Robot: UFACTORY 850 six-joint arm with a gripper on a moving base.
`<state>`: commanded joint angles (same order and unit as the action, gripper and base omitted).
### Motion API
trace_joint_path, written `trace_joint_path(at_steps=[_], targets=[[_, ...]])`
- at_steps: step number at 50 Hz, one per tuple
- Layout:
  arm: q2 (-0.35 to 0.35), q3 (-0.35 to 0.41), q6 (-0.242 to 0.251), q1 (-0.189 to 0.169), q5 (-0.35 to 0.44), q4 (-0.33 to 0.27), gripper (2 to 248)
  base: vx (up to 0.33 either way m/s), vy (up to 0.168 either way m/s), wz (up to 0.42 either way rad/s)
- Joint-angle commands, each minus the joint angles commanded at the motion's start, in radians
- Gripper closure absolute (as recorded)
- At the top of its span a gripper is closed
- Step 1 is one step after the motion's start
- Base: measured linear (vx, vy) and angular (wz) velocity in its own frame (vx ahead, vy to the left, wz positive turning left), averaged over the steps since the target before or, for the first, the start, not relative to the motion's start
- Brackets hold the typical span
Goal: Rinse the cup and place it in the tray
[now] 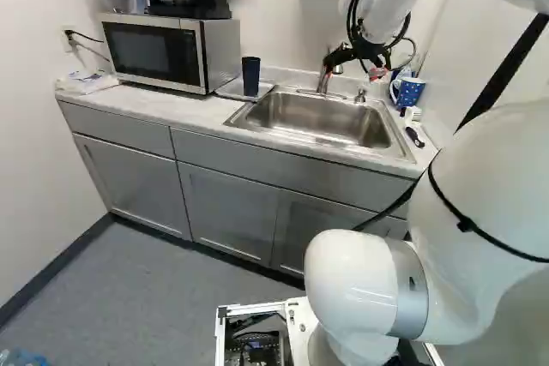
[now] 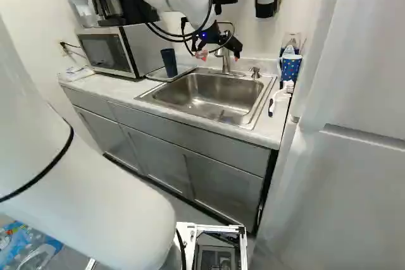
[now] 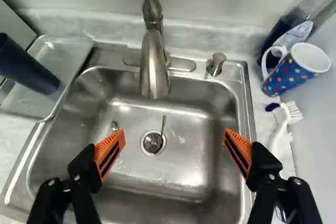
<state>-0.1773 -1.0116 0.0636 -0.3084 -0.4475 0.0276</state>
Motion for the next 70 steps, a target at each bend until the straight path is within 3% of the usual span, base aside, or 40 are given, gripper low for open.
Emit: trace_joint_path(at_steps=[10, 70], targets=[[-0.037, 0.033, 0.0, -0.007, -0.1, -0.009, 3, 0.0, 0.0, 0.0], [-0.037, 0.033, 0.0, -0.007, -0.1, -0.009, 3, -0.005, 0.006, 0.004]])
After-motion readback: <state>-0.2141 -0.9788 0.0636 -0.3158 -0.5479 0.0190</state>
